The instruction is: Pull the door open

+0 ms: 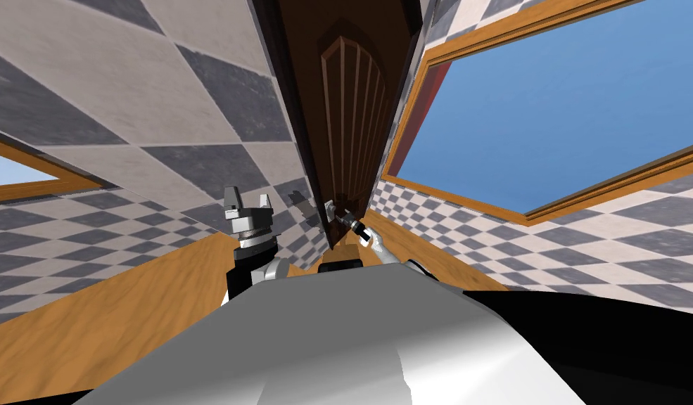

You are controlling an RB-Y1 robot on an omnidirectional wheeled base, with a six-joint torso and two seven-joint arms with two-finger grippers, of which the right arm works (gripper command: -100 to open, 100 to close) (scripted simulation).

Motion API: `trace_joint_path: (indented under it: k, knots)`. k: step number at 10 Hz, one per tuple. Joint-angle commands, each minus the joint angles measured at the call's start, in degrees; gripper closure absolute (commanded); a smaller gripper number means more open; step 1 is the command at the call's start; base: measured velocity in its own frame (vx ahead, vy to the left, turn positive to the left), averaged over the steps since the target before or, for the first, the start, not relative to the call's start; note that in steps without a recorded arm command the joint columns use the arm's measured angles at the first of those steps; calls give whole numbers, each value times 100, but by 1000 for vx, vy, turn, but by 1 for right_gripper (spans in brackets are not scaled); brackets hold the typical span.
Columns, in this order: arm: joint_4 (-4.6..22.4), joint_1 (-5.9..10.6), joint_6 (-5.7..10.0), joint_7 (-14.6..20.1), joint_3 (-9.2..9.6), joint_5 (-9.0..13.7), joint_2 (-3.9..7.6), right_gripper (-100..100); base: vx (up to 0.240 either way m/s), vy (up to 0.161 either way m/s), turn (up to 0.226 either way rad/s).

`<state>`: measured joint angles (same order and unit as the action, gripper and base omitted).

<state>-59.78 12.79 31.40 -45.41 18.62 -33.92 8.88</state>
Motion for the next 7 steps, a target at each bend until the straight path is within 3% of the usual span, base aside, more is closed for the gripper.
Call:
trace_joint_path:
  k: [1, 2, 4, 5, 6, 7]
  knots:
    - [286, 241, 33, -121, -1, 44, -152, -100, 47, 15, -58]
    - [360, 241, 33, -121, -1, 44, -152, -100, 32, 13, -22]
    - [738, 553, 106, -288, -20, 105, -366, -100, 29, 11, -59]
    - [817, 553, 106, -288, -20, 105, -366, -100, 27, 12, -17]
    - [1007, 705, 142, -369, -29, 135, -473, -100, 28, 10, -38]
    - [1040, 705, 142, -369, -29, 135, -473, -100, 24, 7, -19]
